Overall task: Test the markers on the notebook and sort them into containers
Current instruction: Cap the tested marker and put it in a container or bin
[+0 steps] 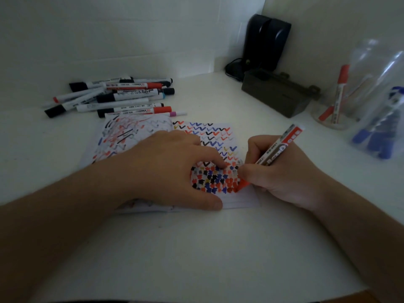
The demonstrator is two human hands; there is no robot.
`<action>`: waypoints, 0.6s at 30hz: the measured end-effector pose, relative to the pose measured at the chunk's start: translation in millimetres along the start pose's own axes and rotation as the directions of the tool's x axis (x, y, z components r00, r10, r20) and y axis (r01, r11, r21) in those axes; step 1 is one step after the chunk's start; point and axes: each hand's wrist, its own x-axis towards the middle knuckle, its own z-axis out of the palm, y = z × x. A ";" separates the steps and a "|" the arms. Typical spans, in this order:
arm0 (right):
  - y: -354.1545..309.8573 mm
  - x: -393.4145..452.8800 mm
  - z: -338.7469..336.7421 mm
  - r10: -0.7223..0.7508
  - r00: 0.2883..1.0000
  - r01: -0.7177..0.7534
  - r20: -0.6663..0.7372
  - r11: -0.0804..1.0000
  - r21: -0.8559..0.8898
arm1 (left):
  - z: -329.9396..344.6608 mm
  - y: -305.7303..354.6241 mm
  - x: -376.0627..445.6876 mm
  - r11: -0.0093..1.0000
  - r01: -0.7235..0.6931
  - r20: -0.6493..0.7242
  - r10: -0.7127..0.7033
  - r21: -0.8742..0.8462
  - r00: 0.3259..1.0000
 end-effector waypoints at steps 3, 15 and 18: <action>0.2 1.2 -1.0 -0.003 1.000 0.003 0.011 0.998 0.063 | 4.2 -1.6 -0.7 0.999 -0.015 -0.075 0.012 -0.039 0.997; 11.4 12.1 -21.3 -0.058 0.992 -0.043 0.115 0.689 0.723 | 4.3 -14.1 2.4 0.889 -0.072 -0.280 -0.065 -0.452 0.958; 13.4 12.5 -19.6 -0.036 0.992 -0.063 0.122 0.696 0.715 | 4.2 -13.9 2.4 0.897 -0.074 -0.287 -0.060 -0.435 0.956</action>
